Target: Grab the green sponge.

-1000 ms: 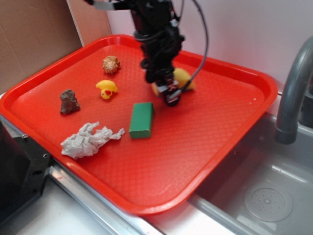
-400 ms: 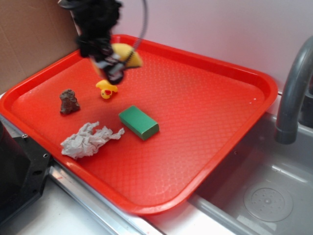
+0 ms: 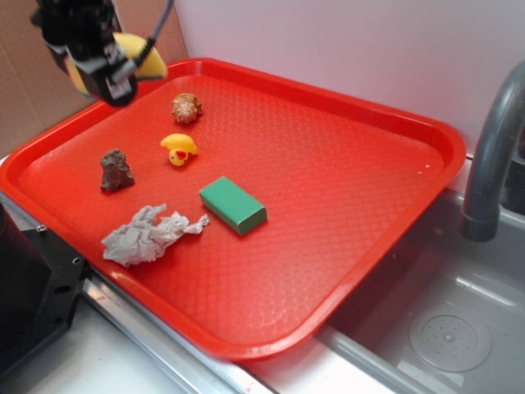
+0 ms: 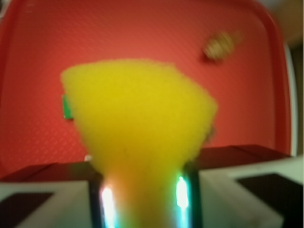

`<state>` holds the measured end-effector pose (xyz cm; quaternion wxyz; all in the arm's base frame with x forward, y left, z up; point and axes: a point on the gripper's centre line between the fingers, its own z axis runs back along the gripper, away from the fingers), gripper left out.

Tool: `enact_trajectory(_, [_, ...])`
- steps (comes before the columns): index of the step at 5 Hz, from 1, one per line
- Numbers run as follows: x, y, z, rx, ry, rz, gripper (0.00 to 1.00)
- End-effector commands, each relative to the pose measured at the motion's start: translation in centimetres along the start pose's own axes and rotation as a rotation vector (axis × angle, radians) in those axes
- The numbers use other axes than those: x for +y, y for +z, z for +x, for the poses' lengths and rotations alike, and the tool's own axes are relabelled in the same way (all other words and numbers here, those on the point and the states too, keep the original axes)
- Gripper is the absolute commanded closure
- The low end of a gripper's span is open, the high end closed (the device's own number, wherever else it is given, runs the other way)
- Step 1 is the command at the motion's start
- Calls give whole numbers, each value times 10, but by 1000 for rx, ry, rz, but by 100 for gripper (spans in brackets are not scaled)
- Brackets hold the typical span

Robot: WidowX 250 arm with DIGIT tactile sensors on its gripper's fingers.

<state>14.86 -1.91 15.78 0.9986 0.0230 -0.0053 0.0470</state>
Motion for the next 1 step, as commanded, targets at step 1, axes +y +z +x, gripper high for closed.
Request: enact_trajectory(1, [26, 15, 20, 52, 372, 16, 100])
